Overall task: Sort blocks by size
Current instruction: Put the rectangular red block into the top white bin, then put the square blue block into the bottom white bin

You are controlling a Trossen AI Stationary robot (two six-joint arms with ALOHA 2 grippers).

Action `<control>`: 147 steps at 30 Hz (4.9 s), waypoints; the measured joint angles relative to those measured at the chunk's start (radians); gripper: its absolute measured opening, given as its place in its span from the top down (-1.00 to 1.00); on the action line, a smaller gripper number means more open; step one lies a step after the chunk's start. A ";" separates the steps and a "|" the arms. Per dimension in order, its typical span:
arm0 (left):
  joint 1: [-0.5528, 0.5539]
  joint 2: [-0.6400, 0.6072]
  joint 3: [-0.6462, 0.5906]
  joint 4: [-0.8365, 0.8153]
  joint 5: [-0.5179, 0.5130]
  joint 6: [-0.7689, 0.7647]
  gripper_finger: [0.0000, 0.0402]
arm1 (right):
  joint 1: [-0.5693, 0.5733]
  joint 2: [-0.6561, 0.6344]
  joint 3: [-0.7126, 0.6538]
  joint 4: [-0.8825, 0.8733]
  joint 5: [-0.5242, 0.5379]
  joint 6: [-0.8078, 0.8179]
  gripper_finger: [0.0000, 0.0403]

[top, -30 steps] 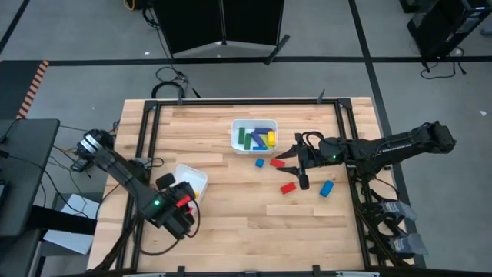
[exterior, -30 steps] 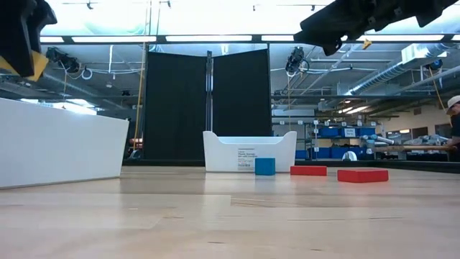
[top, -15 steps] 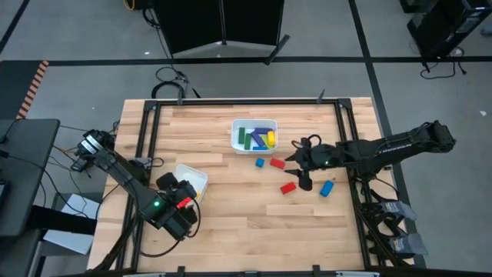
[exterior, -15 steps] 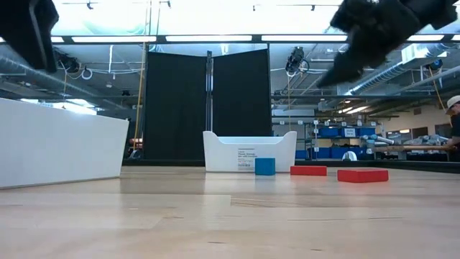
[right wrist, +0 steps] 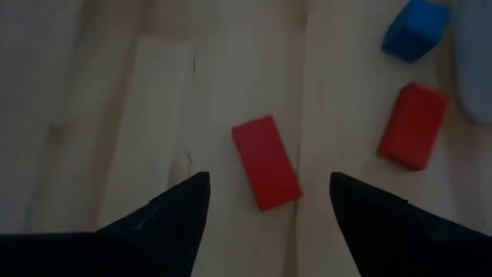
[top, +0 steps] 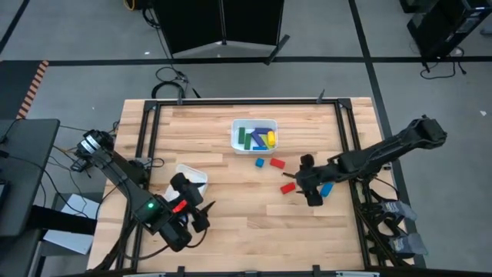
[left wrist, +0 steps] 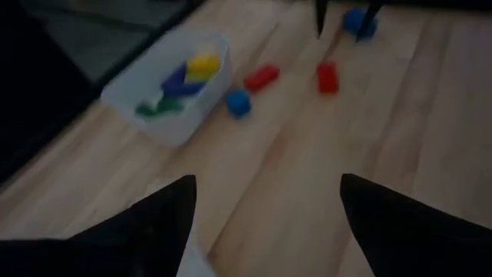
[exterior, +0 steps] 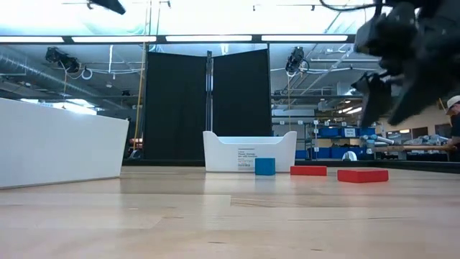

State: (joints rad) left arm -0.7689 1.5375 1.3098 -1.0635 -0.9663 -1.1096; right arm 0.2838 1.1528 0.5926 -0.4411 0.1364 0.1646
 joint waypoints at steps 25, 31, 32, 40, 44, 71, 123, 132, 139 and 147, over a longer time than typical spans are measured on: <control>0.007 0.000 -0.014 0.198 -0.203 0.162 -0.63 | -0.086 0.363 0.003 0.241 -0.108 -0.130 0.19; 0.039 0.001 -0.093 0.371 -0.248 0.189 -0.63 | -0.093 0.368 0.022 0.261 -0.119 -0.164 0.29; 0.049 0.004 -0.107 0.413 -0.247 0.203 -0.63 | -0.093 0.368 0.033 0.265 -0.119 -0.176 0.29; 0.133 0.025 -0.227 0.777 -0.186 0.359 -0.63 | -0.106 0.326 0.225 0.284 -0.106 -0.331 0.29; 0.180 0.066 -0.237 0.844 -0.175 0.408 -0.63 | -0.157 0.319 0.334 0.293 0.033 -0.434 0.29; 0.420 0.321 -0.228 1.080 0.106 0.349 -0.63 | -0.702 0.340 0.281 0.459 -0.278 -0.480 -0.37; 0.610 0.468 -0.107 1.089 0.234 0.325 -0.48 | -0.422 -0.241 0.282 0.225 -0.204 -0.444 -0.34; 0.610 0.602 -0.033 1.093 0.237 0.245 -0.48 | -0.420 -0.241 0.282 0.240 -0.204 -0.411 -0.34; 0.610 0.662 0.007 1.093 0.172 0.232 -0.48 | -0.408 -0.241 0.282 0.244 -0.204 -0.402 -0.34; 0.609 0.663 0.007 1.088 0.126 0.233 -0.48 | -0.407 -0.241 0.282 0.253 -0.204 -0.399 -0.34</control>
State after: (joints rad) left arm -0.1596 2.2009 1.3167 0.0241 -0.8407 -0.8764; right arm -0.1234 0.9115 0.8745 -0.1877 -0.0677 -0.2341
